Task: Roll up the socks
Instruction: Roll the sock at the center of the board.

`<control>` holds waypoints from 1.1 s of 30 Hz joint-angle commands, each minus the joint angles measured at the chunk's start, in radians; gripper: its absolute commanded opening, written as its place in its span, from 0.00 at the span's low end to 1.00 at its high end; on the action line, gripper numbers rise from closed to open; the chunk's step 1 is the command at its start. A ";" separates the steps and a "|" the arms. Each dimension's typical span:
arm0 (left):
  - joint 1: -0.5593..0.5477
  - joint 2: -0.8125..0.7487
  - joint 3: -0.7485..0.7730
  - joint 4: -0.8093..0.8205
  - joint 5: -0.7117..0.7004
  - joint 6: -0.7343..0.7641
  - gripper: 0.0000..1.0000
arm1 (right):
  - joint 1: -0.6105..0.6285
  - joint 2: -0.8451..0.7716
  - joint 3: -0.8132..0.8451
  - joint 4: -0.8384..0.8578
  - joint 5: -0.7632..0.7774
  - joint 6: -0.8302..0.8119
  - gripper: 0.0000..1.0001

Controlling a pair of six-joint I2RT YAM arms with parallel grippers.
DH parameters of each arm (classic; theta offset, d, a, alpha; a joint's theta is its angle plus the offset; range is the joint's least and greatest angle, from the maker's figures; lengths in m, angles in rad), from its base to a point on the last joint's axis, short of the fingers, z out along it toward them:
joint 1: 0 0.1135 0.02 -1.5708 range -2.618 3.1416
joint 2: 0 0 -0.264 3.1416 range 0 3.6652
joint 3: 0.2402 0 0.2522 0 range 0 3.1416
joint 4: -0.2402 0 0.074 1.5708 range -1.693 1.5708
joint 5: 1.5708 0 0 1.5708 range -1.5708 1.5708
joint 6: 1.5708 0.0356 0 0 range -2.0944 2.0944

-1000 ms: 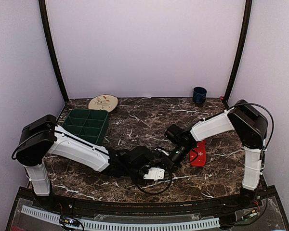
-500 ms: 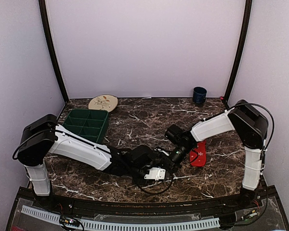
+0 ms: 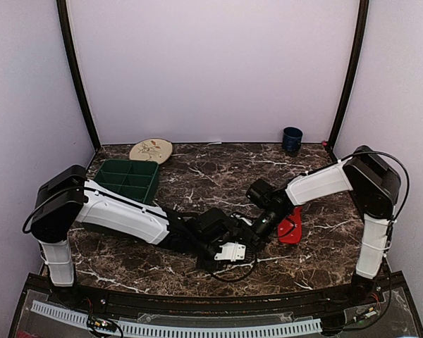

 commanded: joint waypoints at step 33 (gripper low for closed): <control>0.056 0.097 0.131 -0.304 0.156 -0.043 0.14 | -0.079 -0.184 -0.120 0.084 0.219 0.089 0.20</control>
